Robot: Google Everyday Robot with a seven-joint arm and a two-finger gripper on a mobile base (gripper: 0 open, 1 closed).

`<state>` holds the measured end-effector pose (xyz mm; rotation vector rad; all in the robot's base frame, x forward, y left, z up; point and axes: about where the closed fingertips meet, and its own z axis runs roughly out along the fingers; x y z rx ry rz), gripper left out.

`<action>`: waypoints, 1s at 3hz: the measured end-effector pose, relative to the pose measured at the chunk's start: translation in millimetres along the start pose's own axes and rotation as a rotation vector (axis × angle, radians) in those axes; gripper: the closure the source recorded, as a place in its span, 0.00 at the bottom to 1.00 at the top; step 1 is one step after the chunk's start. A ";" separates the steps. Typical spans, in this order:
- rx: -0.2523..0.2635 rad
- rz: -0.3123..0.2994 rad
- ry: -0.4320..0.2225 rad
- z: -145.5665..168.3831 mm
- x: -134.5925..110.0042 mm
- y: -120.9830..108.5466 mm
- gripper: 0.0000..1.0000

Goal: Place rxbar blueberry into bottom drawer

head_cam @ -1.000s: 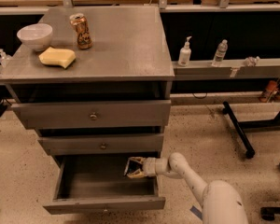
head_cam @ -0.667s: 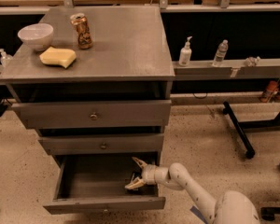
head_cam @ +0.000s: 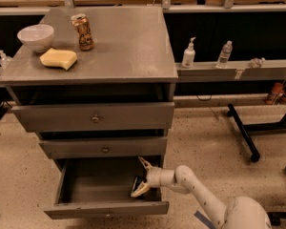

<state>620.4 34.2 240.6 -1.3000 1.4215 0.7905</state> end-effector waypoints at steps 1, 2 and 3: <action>0.048 0.004 -0.009 -37.6 -9.6 6.7 0.00; 0.104 0.069 -0.025 -92.6 4.7 34.1 0.00; 0.145 0.079 -0.021 -114.9 11.0 32.1 0.00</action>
Offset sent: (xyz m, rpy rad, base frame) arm -0.1131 -0.1730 0.0036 0.1035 0.0964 -0.2409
